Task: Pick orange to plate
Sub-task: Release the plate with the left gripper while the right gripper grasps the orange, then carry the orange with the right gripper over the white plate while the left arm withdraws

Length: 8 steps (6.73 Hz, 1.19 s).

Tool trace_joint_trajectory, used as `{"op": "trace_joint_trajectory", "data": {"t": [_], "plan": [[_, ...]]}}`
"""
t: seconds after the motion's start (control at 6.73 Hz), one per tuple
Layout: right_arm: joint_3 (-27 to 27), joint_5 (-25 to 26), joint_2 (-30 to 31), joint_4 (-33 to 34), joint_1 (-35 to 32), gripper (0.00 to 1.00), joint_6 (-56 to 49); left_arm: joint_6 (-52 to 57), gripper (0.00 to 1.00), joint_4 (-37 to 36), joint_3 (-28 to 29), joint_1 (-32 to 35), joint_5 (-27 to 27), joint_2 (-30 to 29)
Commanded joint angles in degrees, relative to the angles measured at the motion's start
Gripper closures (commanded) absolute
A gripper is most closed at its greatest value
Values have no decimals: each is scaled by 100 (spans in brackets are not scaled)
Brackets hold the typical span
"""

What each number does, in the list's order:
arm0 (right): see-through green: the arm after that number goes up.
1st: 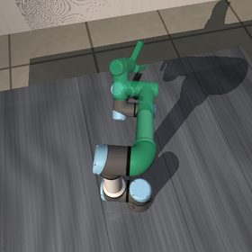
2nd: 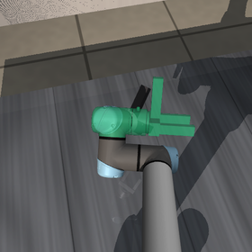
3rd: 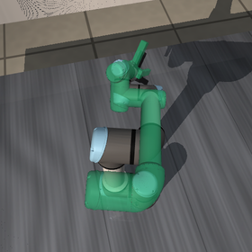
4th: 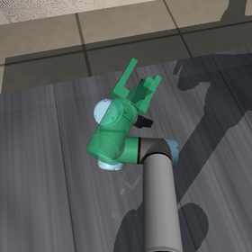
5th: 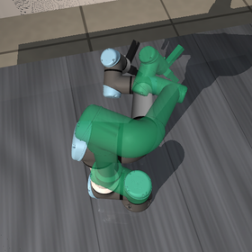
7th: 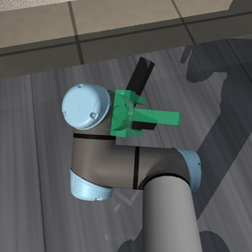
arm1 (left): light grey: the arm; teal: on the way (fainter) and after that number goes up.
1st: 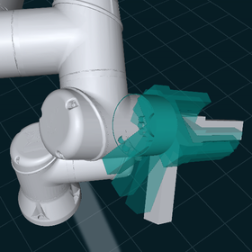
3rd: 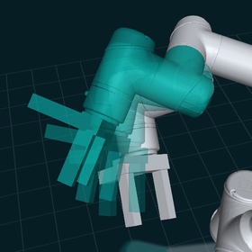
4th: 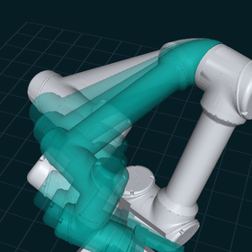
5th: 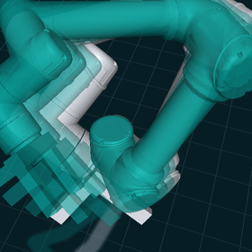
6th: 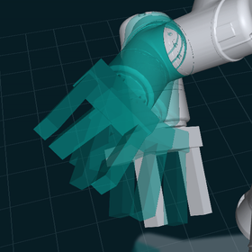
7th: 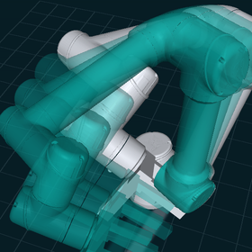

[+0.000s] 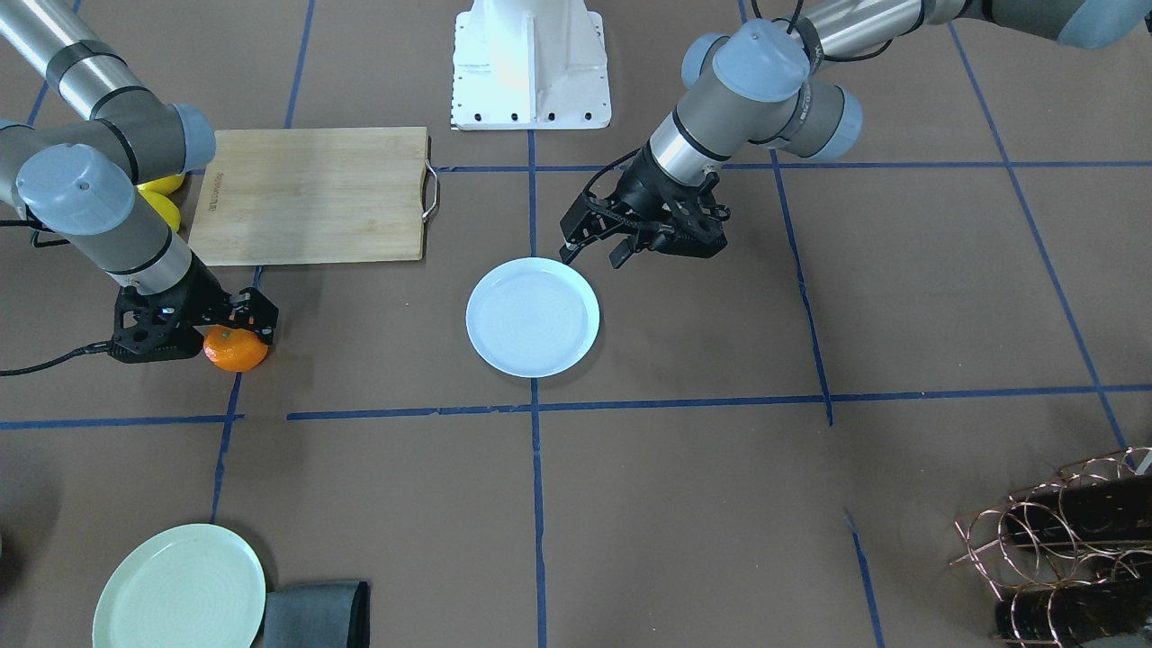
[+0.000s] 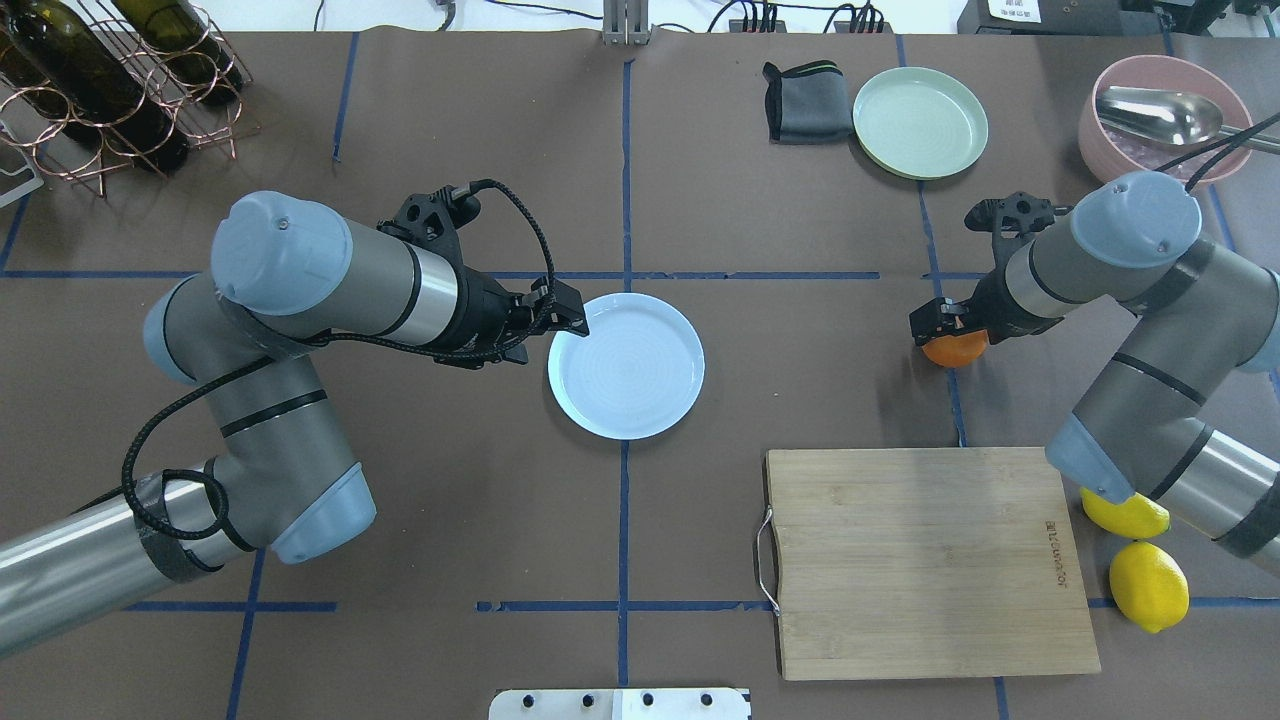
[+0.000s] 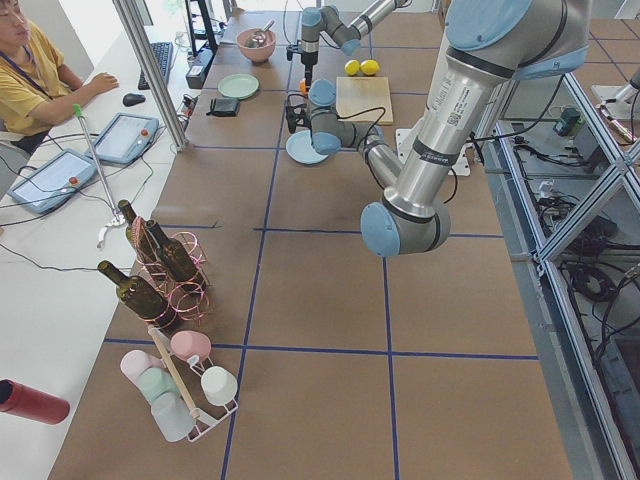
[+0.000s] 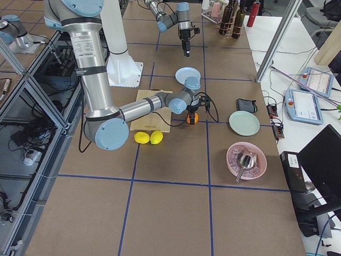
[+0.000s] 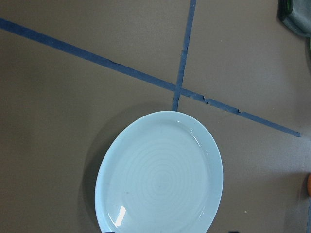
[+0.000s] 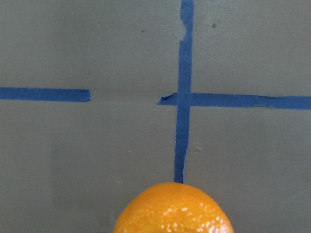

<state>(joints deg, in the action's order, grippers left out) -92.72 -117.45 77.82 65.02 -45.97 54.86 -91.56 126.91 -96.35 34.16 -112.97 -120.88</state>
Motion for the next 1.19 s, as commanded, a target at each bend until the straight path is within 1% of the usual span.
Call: {"op": "trace_joint_trajectory", "data": {"t": [0.0,0.15,0.3,0.45,0.59,0.74,0.89,1.04], "plan": [[8,3,-13,2,-8,76,7,7,18,0,-7,3,3,3],[-27,-32,-48,2,0,100,7,7,18,0,-33,3,3,3],[-123,-50,-161,2,9,100,42,7,18,9,-190,116,-6,3],[-159,-67,-675,106,88,100,660,7,18,0,-435,265,-49,3],[-98,-15,-1290,151,506,100,1623,-11,18,26,-768,476,-67,116],[42,159,-1801,151,771,100,2381,-19,18,44,-920,800,-398,169],[330,500,-2267,151,1026,100,2719,-11,18,357,-947,1177,-932,344],[577,808,-2550,117,1220,100,2949,15,18,761,-939,1529,-1468,633]]}}
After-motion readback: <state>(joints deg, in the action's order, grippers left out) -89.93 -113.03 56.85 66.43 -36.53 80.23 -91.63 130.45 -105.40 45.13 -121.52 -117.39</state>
